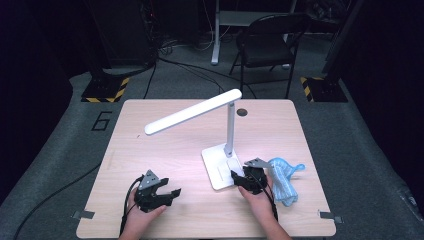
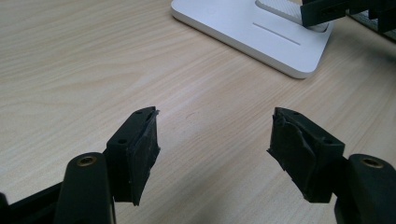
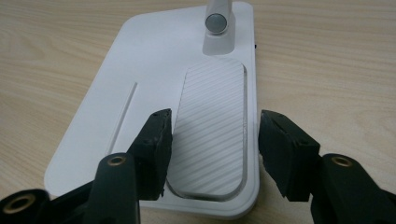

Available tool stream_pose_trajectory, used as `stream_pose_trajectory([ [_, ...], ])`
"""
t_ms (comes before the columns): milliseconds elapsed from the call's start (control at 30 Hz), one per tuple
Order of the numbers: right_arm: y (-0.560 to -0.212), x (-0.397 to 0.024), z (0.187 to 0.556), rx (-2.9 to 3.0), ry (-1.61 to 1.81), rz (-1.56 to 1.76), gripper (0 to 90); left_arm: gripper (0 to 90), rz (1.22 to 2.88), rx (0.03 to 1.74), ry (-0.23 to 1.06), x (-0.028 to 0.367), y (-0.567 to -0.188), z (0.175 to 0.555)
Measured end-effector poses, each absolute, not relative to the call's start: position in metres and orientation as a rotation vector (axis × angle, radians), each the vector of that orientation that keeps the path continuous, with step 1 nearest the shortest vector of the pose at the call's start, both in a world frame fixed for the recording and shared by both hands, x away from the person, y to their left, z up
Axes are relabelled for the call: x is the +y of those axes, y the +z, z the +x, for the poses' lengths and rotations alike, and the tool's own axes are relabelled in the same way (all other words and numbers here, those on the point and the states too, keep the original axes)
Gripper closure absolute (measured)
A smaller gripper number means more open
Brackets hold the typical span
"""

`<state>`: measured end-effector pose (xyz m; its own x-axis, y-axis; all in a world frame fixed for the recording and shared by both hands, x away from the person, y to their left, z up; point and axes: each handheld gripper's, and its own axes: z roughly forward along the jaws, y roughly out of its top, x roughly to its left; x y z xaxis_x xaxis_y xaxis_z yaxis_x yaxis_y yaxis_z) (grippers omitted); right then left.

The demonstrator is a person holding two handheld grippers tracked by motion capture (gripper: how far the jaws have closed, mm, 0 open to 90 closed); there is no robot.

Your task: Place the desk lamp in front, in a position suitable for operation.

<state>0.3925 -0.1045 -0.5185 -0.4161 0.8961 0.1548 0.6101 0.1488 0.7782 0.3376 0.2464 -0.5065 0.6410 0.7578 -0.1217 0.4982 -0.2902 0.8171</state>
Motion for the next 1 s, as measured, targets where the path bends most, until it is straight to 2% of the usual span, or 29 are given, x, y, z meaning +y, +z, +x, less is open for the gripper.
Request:
stream_pose_trajectory([
  [1000, -0.515, -0.098, 0.355, 2.215, 1.180, 1.394, 43.1, 32.4, 1.954, 0.978, 0.350, 0.242, -0.506, 0.342],
])
